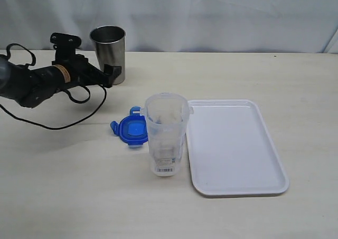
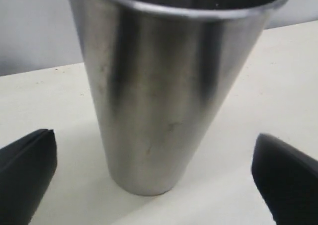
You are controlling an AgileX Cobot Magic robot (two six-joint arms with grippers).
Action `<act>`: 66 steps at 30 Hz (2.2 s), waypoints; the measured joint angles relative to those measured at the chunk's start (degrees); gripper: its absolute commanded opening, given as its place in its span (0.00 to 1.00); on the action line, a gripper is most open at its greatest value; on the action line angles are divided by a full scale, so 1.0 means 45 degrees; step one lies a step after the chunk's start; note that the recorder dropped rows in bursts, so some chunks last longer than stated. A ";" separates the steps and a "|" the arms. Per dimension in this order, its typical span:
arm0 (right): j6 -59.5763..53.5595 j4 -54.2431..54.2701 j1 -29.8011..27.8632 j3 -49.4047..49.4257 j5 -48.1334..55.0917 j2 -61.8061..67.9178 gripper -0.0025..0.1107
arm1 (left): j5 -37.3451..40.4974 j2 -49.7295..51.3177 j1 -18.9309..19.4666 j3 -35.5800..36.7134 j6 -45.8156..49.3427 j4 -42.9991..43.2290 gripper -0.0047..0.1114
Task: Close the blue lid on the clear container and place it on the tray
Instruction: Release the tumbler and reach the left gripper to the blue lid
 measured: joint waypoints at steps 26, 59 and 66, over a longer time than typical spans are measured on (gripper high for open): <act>0.0000 0.0000 0.0000 0.0000 0.0000 0.0000 0.06 | 1.1313 -0.6572 0.0046 0.3100 0.0299 -0.3452 0.08; 0.0000 0.0000 0.0000 0.0000 0.0000 0.0000 0.06 | 1.1029 -0.3429 -0.2435 0.2781 1.6164 -2.0959 0.35; 0.0000 0.0000 0.0000 0.0000 0.0000 0.0000 0.06 | 1.0794 -0.3045 -0.2440 0.2762 1.6268 -2.1555 0.32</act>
